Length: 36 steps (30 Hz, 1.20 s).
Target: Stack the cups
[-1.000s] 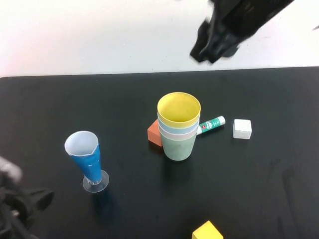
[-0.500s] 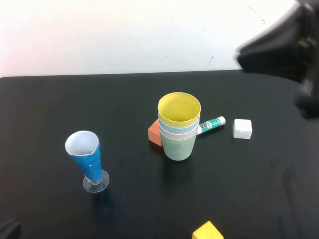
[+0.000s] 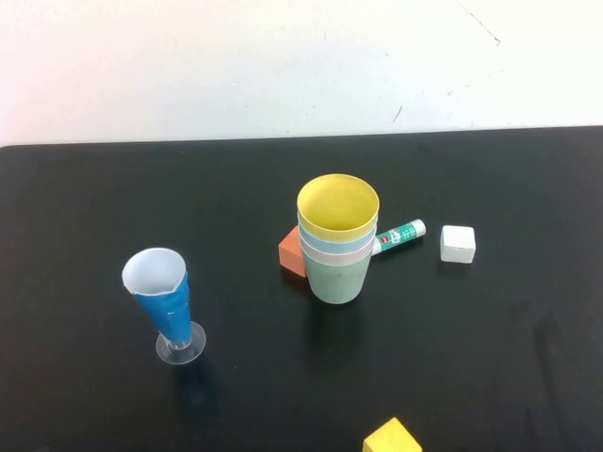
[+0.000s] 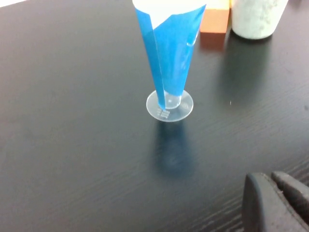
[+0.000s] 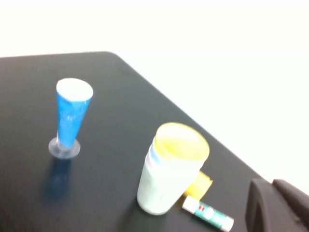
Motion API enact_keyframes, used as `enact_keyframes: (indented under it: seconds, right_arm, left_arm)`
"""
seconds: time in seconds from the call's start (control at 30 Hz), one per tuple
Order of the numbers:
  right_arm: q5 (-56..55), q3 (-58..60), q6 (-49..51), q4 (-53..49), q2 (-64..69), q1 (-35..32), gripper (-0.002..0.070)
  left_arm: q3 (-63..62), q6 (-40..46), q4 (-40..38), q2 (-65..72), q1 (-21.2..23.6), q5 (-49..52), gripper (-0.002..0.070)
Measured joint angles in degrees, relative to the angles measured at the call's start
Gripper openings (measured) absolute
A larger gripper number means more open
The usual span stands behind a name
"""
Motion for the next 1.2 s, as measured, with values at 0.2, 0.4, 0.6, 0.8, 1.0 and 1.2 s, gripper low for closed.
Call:
enact_keyframes:
  seconds: [0.2,0.4,0.6,0.8,1.0,1.2]
  right_arm:
    - [-0.3,6.0,-0.1,0.0,-0.5,0.0,-0.0001]
    - [-0.4,11.8,-0.1,0.0,-0.4,0.0,-0.0001]
    - [-3.5,18.3,-0.1,0.4,-0.5,0.0,-0.0001]
    - [-18.4,23.6,-0.2,1.0,-5.1,0.0,-0.0001]
    - [-23.6,24.5,-3.9,1.1,-10.1,-0.4,-0.0001]
    - [-21.5,26.7,-7.2,1.0,-17.6,-10.8,-0.0001]
  left_arm:
    - [1.1,0.0,0.0,-0.1,0.0,-0.1,-0.0001]
    - [1.1,0.0,0.0,-0.1,0.0,-0.1,-0.0001]
    - [1.1,0.0,0.0,-0.1,0.0,-0.1,-0.0001]
    - [1.1,0.0,0.0,-0.1,0.0,-0.1,-0.0001]
    - [1.1,0.0,0.0,-0.1,0.0,-0.1,-0.0001]
    - [1.1,-0.1,0.0,-0.1,0.0,-0.1,-0.0001]
